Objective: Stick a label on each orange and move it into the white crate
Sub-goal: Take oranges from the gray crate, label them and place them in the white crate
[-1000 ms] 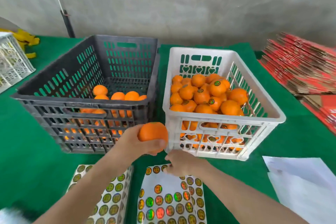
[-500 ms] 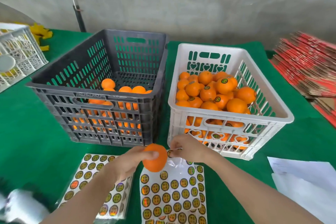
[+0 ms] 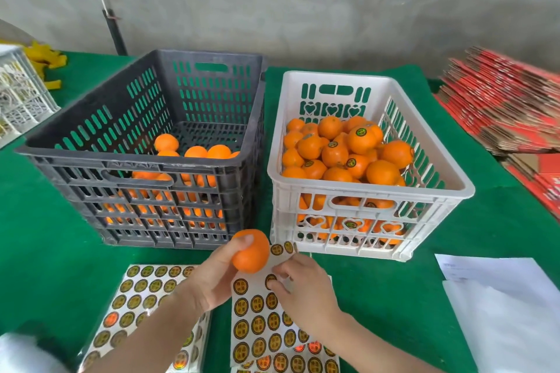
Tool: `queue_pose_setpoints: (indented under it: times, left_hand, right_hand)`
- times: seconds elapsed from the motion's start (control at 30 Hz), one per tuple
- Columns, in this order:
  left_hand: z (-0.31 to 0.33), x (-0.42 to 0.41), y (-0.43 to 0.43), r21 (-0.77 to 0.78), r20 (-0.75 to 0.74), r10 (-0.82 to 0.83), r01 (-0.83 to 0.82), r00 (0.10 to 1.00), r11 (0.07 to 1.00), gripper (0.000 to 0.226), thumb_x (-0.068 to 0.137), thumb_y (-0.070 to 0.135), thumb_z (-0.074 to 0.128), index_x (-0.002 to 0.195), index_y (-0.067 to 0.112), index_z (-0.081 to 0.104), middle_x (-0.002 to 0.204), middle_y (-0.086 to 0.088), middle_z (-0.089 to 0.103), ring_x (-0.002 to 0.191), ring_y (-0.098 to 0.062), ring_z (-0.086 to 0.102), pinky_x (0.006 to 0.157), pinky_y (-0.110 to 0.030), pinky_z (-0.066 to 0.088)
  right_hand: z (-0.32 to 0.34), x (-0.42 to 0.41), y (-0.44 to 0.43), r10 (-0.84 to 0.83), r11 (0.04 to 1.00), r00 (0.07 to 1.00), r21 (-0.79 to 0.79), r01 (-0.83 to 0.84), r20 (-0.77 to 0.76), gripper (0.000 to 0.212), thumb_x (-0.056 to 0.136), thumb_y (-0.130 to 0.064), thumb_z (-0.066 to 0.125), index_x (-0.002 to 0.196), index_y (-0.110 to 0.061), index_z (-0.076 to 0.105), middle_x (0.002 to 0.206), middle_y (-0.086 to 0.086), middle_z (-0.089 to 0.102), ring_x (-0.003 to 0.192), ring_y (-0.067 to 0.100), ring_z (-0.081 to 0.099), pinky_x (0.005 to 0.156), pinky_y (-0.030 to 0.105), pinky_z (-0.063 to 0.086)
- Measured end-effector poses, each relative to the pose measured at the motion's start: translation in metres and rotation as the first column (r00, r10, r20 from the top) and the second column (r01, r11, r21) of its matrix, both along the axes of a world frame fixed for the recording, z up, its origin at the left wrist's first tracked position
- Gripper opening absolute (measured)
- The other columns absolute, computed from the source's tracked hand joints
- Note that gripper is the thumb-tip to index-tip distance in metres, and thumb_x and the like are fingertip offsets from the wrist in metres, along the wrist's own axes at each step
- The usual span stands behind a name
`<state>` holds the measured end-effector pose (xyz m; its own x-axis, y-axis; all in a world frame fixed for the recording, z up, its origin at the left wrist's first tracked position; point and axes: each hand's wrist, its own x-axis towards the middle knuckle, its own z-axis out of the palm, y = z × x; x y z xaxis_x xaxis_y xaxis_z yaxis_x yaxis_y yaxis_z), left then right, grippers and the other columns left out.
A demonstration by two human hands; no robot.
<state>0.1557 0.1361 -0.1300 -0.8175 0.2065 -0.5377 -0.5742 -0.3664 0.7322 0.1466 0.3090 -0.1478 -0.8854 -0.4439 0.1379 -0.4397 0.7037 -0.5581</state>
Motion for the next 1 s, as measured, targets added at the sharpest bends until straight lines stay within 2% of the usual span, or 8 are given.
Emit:
queue_pose_setpoints:
  times: [0.2, 0.43, 0.53, 0.63, 0.77, 0.83, 0.9, 1.0]
  left_hand:
    - [-0.007, -0.001, 0.001, 0.057, 0.051, -0.012, 0.009, 0.999, 0.998, 0.113, 0.017, 0.044, 0.094, 0.116, 0.003, 0.057, 0.098, -0.023, 0.07, 0.082, -0.034, 0.07, 0.075, -0.042, 0.052]
    - [-0.01, -0.006, 0.0, 0.036, 0.056, -0.06, 0.058, 0.997, 0.998, 0.11, 0.021, 0.043, 0.095, 0.116, 0.003, 0.057, 0.104, -0.025, 0.069, 0.085, -0.035, 0.07, 0.072, -0.041, 0.056]
    - [-0.008, -0.008, -0.005, -0.108, -0.016, -0.153, 0.15, 0.988, 0.983, 0.095, 0.036, 0.044, 0.089, 0.116, 0.005, 0.056, 0.101, -0.019, 0.071, 0.088, -0.03, 0.07, 0.071, -0.035, 0.056]
    - [-0.003, -0.005, -0.008, -0.42, -0.091, -0.261, 0.201, 0.961, 0.885, 0.081, 0.045, 0.052, 0.077, 0.114, 0.015, 0.056, 0.109, -0.007, 0.068, 0.098, -0.021, 0.066, 0.081, -0.026, 0.049]
    - [0.003, -0.005, -0.012, -0.612, -0.126, -0.308, 0.17, 0.943, 0.772, 0.078, 0.051, 0.04, 0.077, 0.121, 0.029, 0.045, 0.119, 0.0, 0.051, 0.106, -0.017, 0.054, 0.086, -0.027, 0.045]
    - [0.01, -0.003, -0.012, -0.471, -0.199, -0.255, 0.135, 0.946, 0.872, 0.077, 0.047, 0.032, 0.082, 0.118, 0.027, 0.053, 0.118, -0.008, 0.055, 0.099, -0.022, 0.061, 0.076, -0.027, 0.05]
    - [0.014, -0.001, -0.01, -0.19, -0.224, -0.126, 0.084, 0.966, 0.978, 0.081, 0.044, 0.022, 0.086, 0.119, 0.021, 0.057, 0.114, -0.017, 0.059, 0.085, -0.028, 0.065, 0.066, -0.029, 0.053]
    - [0.02, -0.004, -0.001, 0.088, -0.13, -0.009, 0.02, 0.992, 0.996, 0.095, 0.036, 0.039, 0.094, 0.119, 0.009, 0.056, 0.094, -0.018, 0.068, 0.07, -0.03, 0.063, 0.058, -0.03, 0.053]
  right_hand:
    - [-0.004, 0.004, 0.001, 0.01, 0.994, 0.998, -0.112, -0.018, -0.064, 0.013, 0.08, -0.02, 0.07, 0.076, -0.008, 0.068, 0.084, 0.004, 0.063, 0.083, 0.019, 0.057, 0.074, 0.028, 0.046]
    - [0.004, 0.003, 0.006, 0.042, 0.954, 0.998, -0.298, -0.028, 0.038, 0.008, 0.081, -0.005, 0.068, 0.073, -0.007, 0.066, 0.07, -0.016, 0.049, 0.069, -0.006, 0.043, 0.068, 0.011, 0.035]
    - [0.006, 0.005, 0.012, 0.024, 0.945, 0.984, -0.326, 0.035, 0.174, 0.016, 0.084, -0.005, 0.063, 0.071, -0.013, 0.059, 0.068, -0.006, 0.051, 0.065, 0.002, 0.043, 0.064, 0.013, 0.036]
    - [0.009, 0.003, 0.018, -0.039, 0.939, 0.952, -0.314, 0.138, 0.304, 0.023, 0.087, -0.008, 0.06, 0.069, -0.022, 0.055, 0.077, 0.007, 0.059, 0.067, 0.003, 0.046, 0.064, 0.012, 0.038]
    - [0.019, -0.006, 0.022, -0.098, 0.901, 0.884, -0.337, 0.273, 0.457, 0.023, 0.088, -0.008, 0.059, 0.071, -0.024, 0.061, 0.086, 0.002, 0.064, 0.08, 0.007, 0.054, 0.069, 0.009, 0.039]
    - [0.029, -0.012, 0.023, -0.072, 0.865, 0.863, -0.398, 0.304, 0.501, 0.022, 0.088, -0.008, 0.059, 0.072, -0.022, 0.063, 0.093, -0.003, 0.065, 0.088, 0.005, 0.057, 0.071, 0.008, 0.039]
    - [0.044, -0.016, 0.021, 0.01, 0.84, 0.861, -0.472, 0.269, 0.508, 0.021, 0.088, -0.008, 0.06, 0.072, -0.021, 0.064, 0.103, -0.008, 0.063, 0.091, -0.007, 0.056, 0.071, 0.004, 0.039]
    - [0.066, -0.017, 0.015, 0.146, 0.855, 0.892, -0.508, 0.104, 0.428, 0.021, 0.088, -0.011, 0.06, 0.072, -0.024, 0.06, 0.114, -0.014, 0.056, 0.104, -0.005, 0.052, 0.084, 0.009, 0.04]
